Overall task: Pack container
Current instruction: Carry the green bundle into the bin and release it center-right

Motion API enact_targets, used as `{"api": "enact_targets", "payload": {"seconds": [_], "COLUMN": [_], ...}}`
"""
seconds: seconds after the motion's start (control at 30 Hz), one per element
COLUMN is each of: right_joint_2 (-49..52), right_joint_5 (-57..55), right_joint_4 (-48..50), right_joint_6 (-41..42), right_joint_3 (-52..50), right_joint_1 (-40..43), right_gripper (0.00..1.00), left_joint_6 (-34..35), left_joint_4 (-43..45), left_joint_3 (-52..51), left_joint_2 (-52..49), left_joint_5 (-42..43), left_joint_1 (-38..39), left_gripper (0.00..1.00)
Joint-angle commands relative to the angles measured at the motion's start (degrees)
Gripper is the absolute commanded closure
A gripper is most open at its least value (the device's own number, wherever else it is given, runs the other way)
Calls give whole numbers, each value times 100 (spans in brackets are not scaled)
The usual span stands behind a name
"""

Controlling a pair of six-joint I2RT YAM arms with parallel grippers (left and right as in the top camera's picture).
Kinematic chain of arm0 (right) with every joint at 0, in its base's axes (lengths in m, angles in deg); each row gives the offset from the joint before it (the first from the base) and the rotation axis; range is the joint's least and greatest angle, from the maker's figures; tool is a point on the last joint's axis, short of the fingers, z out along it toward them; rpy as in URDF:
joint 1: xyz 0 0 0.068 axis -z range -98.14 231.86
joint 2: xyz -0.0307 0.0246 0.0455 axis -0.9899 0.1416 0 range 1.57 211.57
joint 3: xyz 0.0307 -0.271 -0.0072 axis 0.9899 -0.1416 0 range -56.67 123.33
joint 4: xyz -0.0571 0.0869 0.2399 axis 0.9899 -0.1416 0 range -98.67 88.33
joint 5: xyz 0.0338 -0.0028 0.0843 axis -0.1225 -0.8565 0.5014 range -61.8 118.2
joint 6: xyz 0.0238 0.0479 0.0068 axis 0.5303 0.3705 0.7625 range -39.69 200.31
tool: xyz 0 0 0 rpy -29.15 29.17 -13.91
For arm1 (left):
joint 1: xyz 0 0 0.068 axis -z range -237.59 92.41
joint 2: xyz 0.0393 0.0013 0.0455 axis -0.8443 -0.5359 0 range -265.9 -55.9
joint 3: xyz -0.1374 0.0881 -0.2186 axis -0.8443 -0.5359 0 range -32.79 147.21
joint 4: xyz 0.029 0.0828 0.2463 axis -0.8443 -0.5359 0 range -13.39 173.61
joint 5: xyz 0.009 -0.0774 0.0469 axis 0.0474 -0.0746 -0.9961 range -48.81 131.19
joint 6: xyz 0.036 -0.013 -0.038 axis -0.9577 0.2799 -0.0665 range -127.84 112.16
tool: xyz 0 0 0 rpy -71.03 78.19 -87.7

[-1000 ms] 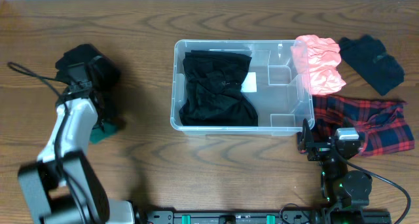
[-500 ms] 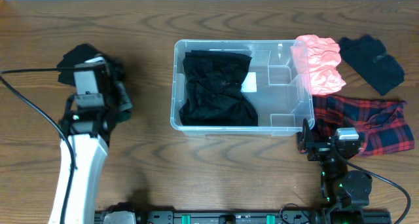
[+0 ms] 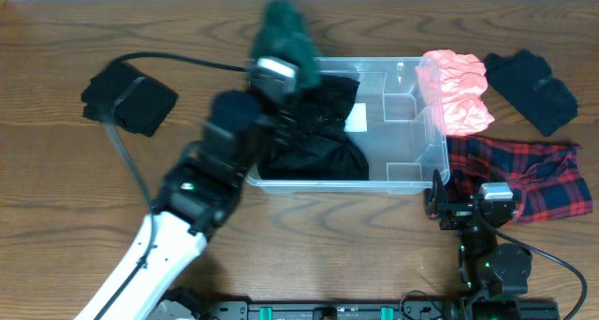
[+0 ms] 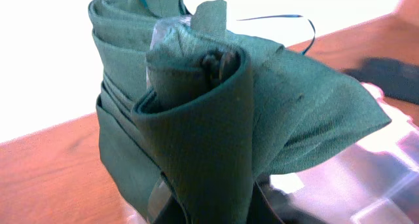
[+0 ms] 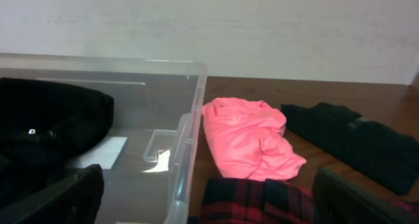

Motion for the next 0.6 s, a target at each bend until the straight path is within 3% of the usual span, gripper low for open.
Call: {"api": "enact_targets", "payload": {"seconds": [0.0,0.27,0.57], "right_joint_2": [-31,-31,-31], "right_joint_5": [-42,-42,-39], "right_joint_4": [-20,-20,-20], "right_joint_6": [59,59,59], "right_joint_3": [-9,-9,-9], "right_joint_1": [-37,-37,-37], "right_gripper": [1,1,1], "left_joint_6": [-929,-2918,-2975], "left_joint_4": [330,1244,2061], "left_joint_3": [190,190,190], "left_joint_2": [-380,-1753,-2529], "left_joint_5": [22,22,20], "left_joint_1": [514,1493,1631], "left_gripper": [94,94,94]}}
